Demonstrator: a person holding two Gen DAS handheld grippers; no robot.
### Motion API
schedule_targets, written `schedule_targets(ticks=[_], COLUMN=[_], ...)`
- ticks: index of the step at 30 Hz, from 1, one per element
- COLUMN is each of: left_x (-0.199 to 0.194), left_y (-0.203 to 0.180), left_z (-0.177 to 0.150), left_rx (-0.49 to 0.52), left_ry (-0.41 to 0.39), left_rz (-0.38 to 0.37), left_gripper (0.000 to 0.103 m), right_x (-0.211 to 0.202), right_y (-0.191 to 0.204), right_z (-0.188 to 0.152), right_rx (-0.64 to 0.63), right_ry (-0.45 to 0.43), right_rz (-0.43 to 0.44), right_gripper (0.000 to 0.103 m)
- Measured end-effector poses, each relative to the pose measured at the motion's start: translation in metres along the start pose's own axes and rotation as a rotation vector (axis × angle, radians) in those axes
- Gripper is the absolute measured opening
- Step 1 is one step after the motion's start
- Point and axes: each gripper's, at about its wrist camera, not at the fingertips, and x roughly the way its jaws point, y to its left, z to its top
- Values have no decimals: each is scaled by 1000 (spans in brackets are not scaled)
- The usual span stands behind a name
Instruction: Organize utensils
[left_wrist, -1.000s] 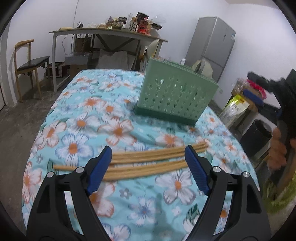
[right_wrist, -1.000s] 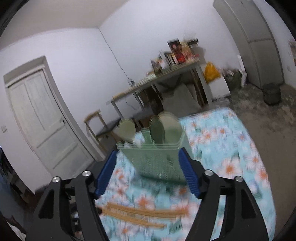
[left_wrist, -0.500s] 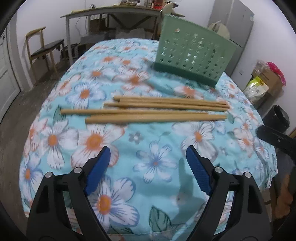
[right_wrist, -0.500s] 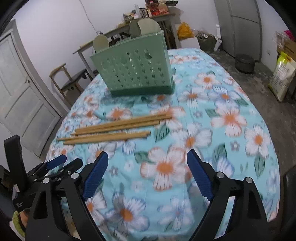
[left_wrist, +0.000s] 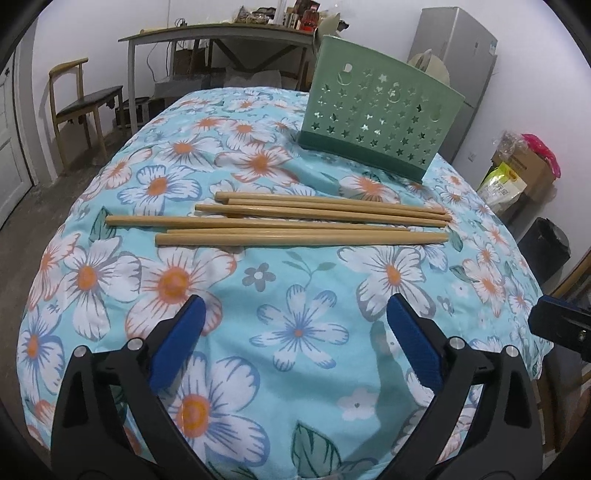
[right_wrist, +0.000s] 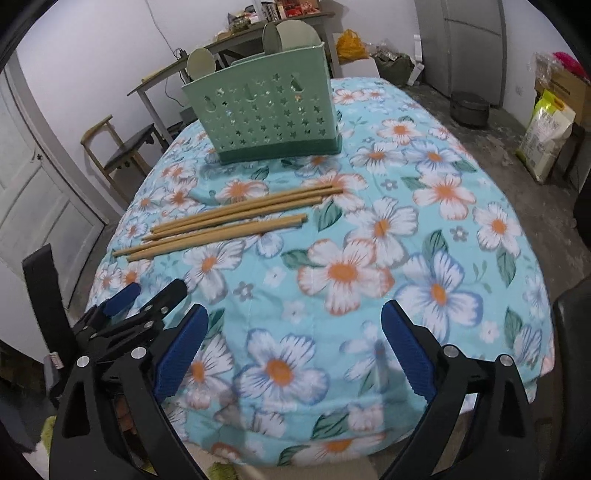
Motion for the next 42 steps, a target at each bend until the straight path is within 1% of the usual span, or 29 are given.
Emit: schedule_targets(ticks=[2,4,8,14,16,21,25,29,33,39,42], left_x=[-1,-2,-2,-3,-3,-4,-3,-2,1,2,3], left_y=[1,4,11,14,16,19,21,22,21,16,14], left_z=[-1,0,2,4,4,5,7,9,13,13,13], left_rx=[-1,-13,-46,-69,-75,-75,-85,-99,-109,-106,-108], left_ry=[-8,-8,-8,-2,0,7,18,31,45,53,62], left_rz=[-20,-36,-69,-90,-107,-129,-149,-152,-141,-102,-79], left_gripper=[95,95,95,95,95,95,95,95,95,95,95], right_x=[-2,-7,-13,-18,-22,-27,-31,-29,-24,-8,3], right_y=[3,7,12,19,19,12,4,-4,-9,-12,-13], right_z=[-1,-2,-3,-6,-9,-18,-17,-14,-11,2,10], right_rx=[10,8,-2,-7,2,34,55,83,85,27,-4], right_ry=[5,-1,-17,-26,-40,-41,-51,-51,-47,-60,-69], right_rz=[-5,-31,-55,-96,-110,-146,-165,-158,-130,-106,-65], right_gripper=[92,92,93,93,93,93,93,93,93,93,93])
